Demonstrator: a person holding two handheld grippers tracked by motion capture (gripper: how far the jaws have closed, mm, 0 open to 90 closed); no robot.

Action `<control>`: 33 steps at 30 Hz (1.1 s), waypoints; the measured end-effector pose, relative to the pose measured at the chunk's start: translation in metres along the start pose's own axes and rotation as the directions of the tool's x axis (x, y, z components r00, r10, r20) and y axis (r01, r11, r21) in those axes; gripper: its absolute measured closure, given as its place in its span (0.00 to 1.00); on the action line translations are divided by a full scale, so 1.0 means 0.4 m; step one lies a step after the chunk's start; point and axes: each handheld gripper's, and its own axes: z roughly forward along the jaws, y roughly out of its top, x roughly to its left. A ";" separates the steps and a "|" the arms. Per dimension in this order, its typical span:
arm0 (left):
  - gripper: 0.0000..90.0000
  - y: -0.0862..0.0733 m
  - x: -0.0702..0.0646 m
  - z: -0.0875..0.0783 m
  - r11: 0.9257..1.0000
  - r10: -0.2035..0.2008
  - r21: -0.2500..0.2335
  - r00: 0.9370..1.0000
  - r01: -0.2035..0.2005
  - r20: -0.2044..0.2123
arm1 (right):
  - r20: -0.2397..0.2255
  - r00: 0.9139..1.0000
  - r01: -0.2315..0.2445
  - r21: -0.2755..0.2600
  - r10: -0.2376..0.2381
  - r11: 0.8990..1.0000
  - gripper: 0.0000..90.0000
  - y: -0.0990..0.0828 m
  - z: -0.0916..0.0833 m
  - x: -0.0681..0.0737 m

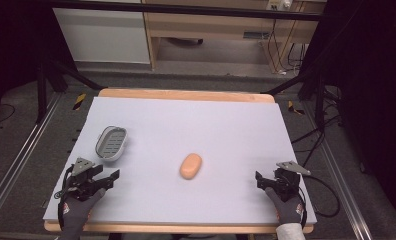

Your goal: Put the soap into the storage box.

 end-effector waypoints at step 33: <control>0.34 0.022 -0.094 0.001 0.998 0.067 -0.013 0.996 -0.066 0.066 | 0.004 1.000 -0.009 -0.008 0.009 1.000 0.08 0.001 -0.008 0.003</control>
